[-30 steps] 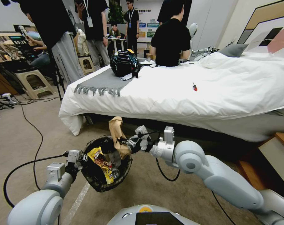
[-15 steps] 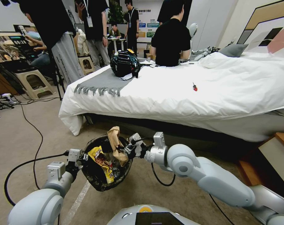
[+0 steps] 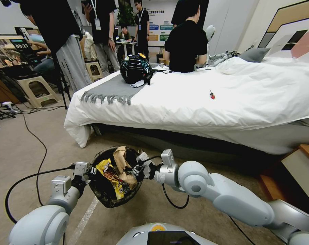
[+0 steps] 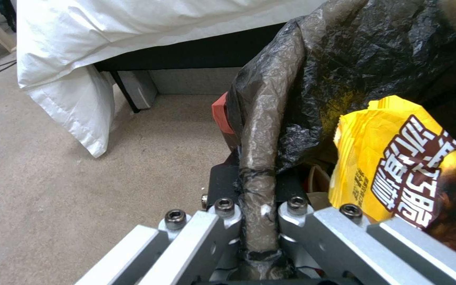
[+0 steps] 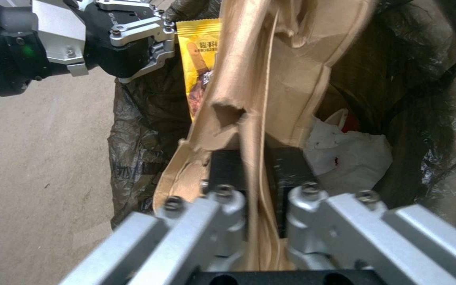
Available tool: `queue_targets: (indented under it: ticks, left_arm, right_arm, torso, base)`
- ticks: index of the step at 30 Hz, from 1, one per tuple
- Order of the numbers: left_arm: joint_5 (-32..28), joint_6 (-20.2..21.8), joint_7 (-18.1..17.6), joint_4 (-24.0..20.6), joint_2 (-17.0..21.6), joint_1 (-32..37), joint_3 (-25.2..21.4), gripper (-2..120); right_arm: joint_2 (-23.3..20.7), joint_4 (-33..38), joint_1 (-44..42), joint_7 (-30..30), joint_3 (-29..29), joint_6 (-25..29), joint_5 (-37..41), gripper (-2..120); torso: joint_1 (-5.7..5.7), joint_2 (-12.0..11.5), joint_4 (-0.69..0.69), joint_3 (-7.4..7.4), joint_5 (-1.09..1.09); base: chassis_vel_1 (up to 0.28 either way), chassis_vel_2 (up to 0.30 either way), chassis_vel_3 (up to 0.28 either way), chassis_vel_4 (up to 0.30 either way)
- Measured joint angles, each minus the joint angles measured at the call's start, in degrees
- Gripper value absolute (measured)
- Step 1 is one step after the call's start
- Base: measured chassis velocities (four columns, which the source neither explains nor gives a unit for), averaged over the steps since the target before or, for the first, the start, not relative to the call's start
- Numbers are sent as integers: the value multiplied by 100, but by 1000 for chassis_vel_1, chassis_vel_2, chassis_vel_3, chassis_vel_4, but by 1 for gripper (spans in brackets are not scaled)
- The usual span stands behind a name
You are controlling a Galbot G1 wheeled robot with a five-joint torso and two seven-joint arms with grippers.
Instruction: Pick up the trash bin, then pick up the garbage from the floor and place it into the trash bin.
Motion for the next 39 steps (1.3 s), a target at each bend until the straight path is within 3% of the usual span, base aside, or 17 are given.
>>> queue_targets:
  ticks: [5,6,8,13,15,25,39]
  left_arm:
    - [0,-2,1,0,0,-3,-1,1]
    - [0,-3,2,0,0,-4,-1,1]
    - [1,-3,3,0,-1,-5,-1,1]
    - [2,-3,4,0,-2,-10,-2,1]
    - [2,-3,5,0,-2,-10,-6,1]
    - [4,-3,5,-4,-12,-6,-3,1]
    - [15,-3,9,-10,-23,-3,17,1]
  right_arm:
    - [6,-1,-8,80,-25,-15,-6,26]
    - [16,-1,-13,127,-39,-15,-8,34]
    - [25,-1,-16,159,-52,-17,-8,37]
    - [37,8,-16,194,-83,-18,-16,54]
    - [44,10,-15,210,-93,-19,-33,66]
    - [69,38,-16,227,-105,-12,-51,99]
    - [83,244,45,326,18,93,-80,100]
  torso:
    - [0,0,0,0,0]
    - [0,0,0,0,0]
    - [0,0,0,0,0]
    - [0,0,0,0,0]
    - [0,0,0,0,0]
    - [0,0,0,0,0]
    - [0,0,0,0,0]
  base:
    - [0,0,0,0]
    - [0,0,0,0]
    - [0,0,0,0]
    - [0,0,0,0]
    - [0,0,0,0]
    - [0,0,0,0]
    - [0,0,0,0]
